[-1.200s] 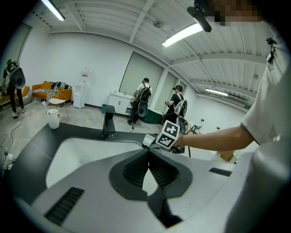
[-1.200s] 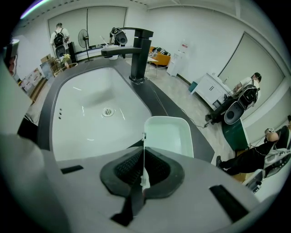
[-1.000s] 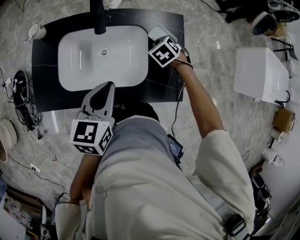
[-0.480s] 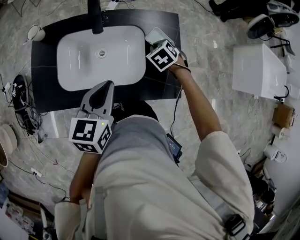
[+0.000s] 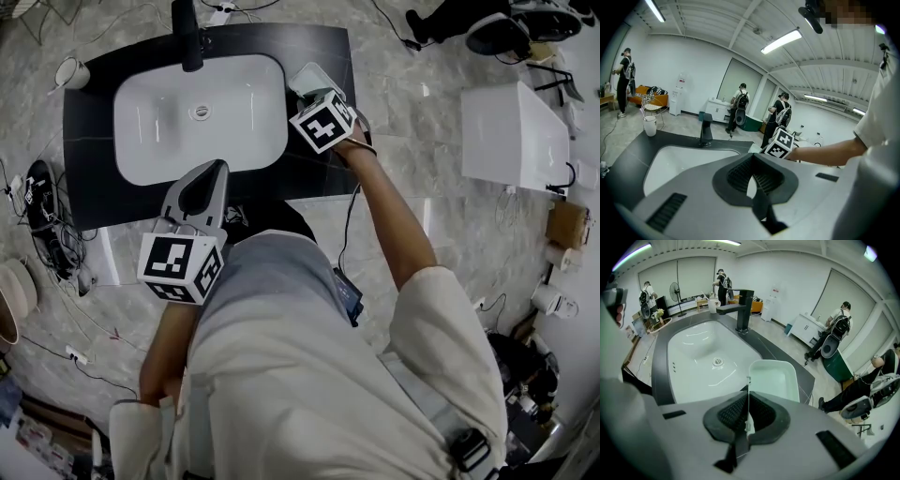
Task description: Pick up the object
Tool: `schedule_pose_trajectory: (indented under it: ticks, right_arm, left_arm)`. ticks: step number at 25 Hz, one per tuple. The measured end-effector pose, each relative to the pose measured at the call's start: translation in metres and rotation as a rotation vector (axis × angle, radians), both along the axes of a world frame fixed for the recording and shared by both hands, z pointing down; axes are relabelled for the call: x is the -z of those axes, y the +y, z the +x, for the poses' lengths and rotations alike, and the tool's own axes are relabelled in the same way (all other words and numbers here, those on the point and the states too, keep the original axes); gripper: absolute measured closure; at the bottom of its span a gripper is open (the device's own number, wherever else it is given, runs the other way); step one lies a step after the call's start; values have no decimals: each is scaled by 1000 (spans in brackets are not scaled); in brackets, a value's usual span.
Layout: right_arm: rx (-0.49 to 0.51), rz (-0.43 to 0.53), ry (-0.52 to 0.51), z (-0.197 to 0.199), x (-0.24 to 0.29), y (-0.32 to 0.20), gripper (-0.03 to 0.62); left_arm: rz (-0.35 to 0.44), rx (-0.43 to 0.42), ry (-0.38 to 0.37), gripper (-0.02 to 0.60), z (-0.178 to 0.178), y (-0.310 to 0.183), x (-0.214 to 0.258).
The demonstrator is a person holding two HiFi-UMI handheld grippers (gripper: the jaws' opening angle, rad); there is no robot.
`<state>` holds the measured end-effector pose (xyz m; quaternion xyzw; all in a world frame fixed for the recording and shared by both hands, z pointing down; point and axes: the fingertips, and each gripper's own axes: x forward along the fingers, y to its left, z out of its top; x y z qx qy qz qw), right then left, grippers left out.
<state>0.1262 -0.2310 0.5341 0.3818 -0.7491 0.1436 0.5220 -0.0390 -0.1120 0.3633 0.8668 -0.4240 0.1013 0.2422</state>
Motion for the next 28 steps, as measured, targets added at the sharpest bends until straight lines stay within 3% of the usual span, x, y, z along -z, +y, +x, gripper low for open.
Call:
schedule_pose_trajectory:
  ticks: [11, 28]
  right_arm:
    - [-81, 12, -91, -1, 18, 27, 579]
    - [-113, 87, -184, -21, 50, 73, 579]
  left_arm:
    - [0, -17, 37, 575, 0, 10, 4]
    - [3, -35, 44, 575, -4, 26, 5]
